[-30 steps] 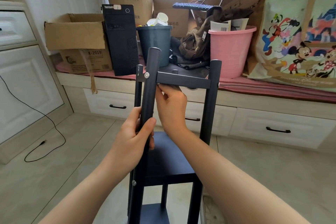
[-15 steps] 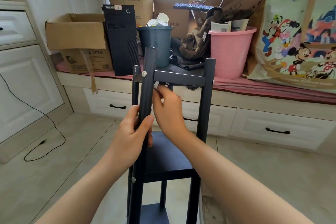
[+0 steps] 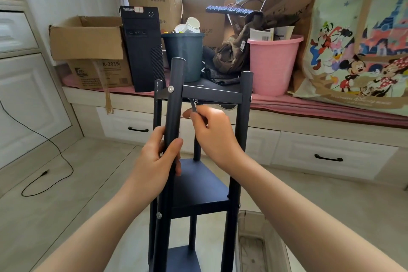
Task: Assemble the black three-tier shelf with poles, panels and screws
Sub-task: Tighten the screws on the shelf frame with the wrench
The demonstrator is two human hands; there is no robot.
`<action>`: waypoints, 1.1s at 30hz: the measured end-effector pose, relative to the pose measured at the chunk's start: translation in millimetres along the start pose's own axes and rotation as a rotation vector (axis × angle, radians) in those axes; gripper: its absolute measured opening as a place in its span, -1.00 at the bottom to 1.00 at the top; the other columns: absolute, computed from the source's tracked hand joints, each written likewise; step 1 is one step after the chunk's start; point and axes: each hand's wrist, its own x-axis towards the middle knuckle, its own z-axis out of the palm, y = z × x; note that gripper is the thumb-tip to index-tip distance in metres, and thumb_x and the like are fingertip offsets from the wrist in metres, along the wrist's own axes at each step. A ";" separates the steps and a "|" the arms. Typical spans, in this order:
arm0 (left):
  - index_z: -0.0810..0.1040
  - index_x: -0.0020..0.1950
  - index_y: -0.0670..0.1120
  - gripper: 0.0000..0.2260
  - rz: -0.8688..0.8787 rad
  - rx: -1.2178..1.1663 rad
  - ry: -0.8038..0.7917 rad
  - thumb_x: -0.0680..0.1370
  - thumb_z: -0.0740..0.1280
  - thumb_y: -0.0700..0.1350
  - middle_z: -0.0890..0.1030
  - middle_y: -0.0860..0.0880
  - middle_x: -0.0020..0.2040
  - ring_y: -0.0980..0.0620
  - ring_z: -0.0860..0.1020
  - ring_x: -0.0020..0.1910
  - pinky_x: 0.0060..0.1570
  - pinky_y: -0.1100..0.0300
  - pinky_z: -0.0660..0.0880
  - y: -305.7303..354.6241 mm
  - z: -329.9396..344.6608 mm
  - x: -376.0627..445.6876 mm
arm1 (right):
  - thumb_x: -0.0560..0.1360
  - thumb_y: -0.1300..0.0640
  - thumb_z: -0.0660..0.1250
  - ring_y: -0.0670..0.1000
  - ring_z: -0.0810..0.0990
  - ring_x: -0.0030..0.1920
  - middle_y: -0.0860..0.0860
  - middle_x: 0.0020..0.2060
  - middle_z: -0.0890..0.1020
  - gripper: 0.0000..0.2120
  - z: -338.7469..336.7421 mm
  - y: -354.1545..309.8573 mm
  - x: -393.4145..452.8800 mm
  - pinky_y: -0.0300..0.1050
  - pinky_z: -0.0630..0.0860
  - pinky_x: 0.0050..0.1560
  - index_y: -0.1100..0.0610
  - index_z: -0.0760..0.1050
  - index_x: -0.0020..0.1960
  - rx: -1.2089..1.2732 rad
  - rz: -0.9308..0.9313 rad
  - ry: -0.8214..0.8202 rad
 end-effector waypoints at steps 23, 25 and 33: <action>0.45 0.13 -0.06 -0.90 0.026 0.018 -0.026 0.66 0.23 -0.07 0.52 -0.04 -0.37 -0.02 0.50 -0.39 -0.32 0.18 0.49 6.5 6.5 -4.5 | 0.59 0.24 0.33 -0.21 0.45 -0.39 -0.22 -0.48 0.41 -0.74 9.0 9.5 7.8 -0.44 0.31 -0.30 0.04 0.46 -0.26 -0.030 -0.115 0.175; 0.46 0.13 -0.05 -0.90 0.027 0.021 -0.028 0.66 0.23 -0.07 0.52 -0.04 -0.36 -0.02 0.51 -0.38 -0.31 0.16 0.50 6.5 6.2 -4.4 | 0.59 0.26 0.31 -0.19 0.46 -0.37 -0.16 -0.46 0.44 -0.74 15.0 11.9 8.2 -0.42 0.31 -0.28 0.12 0.46 -0.27 -0.039 -0.127 0.205; 0.46 0.13 0.01 -0.93 0.027 0.014 -0.029 0.66 0.23 -0.07 0.51 -0.06 -0.35 -0.01 0.51 -0.37 -0.28 0.16 0.51 3.7 4.0 -4.7 | 0.58 0.27 0.30 -0.08 0.46 -0.30 0.02 -0.31 0.58 -0.83 36.4 20.3 15.5 -0.39 0.37 -0.20 0.27 0.61 -0.15 0.028 -0.110 0.285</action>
